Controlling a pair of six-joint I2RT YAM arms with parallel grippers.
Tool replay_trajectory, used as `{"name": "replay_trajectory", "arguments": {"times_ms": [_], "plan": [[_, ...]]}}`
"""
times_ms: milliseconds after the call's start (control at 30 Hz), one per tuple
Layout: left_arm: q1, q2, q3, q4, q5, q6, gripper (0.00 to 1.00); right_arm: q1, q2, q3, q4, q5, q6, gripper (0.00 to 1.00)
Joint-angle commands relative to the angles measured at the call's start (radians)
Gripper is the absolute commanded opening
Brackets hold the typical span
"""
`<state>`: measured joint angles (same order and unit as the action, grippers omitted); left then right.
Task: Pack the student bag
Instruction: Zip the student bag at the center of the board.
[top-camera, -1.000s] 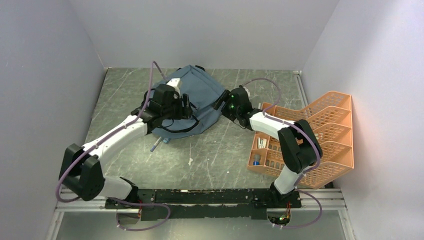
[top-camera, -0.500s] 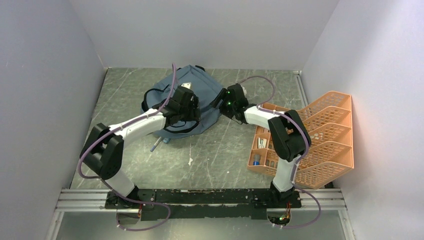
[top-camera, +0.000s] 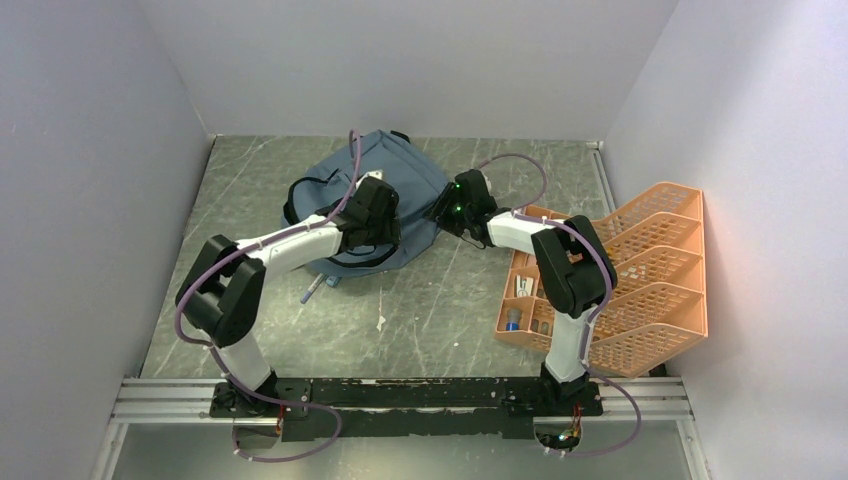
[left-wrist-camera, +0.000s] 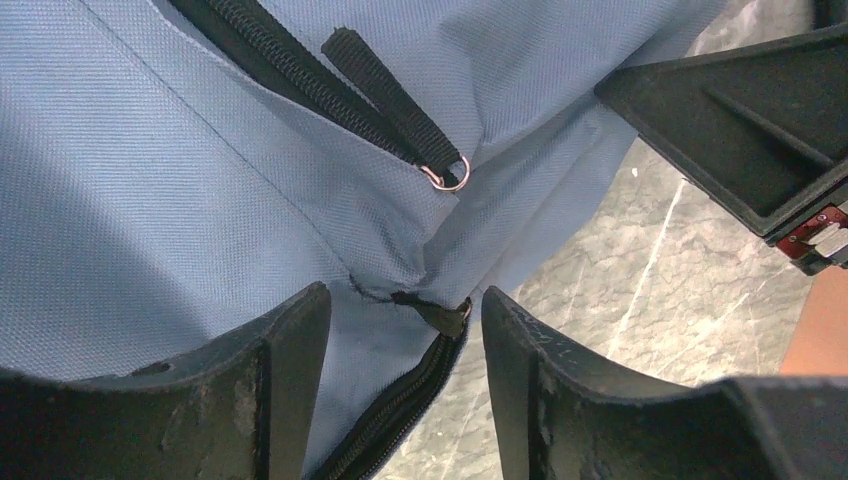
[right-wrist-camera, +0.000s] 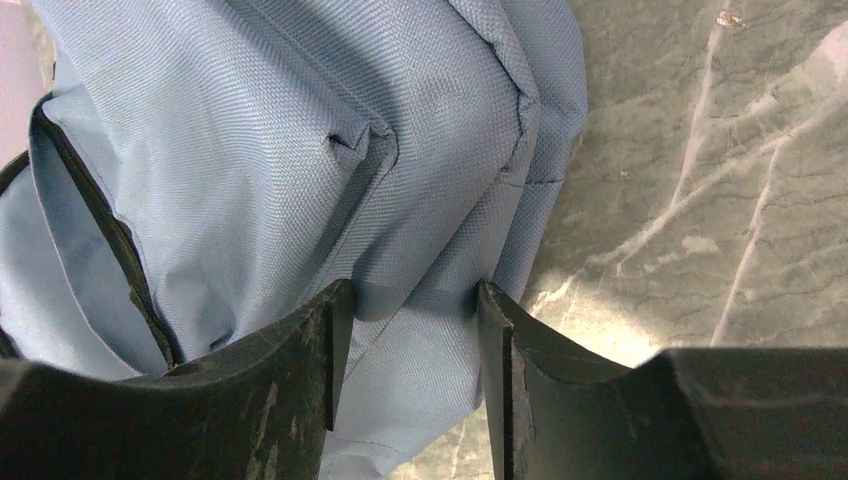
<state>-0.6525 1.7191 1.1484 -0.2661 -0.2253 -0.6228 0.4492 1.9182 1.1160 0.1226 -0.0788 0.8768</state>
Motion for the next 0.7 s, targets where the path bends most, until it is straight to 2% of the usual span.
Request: {"name": "replay_trajectory", "arguments": {"times_ms": [0,267,667], "plan": [[-0.015,0.014,0.033,0.03,-0.009,-0.029,0.61,0.001,0.014,0.0,0.049,-0.026,-0.002,0.5],[-0.03,0.04,0.051,0.032,-0.009,-0.04,0.56,0.0,0.017,0.001,0.052,-0.039,-0.002,0.49],[-0.038,0.075,0.068,0.04,-0.023,-0.031,0.4,0.0,0.011,0.002,0.049,-0.042,-0.01,0.48]]}}
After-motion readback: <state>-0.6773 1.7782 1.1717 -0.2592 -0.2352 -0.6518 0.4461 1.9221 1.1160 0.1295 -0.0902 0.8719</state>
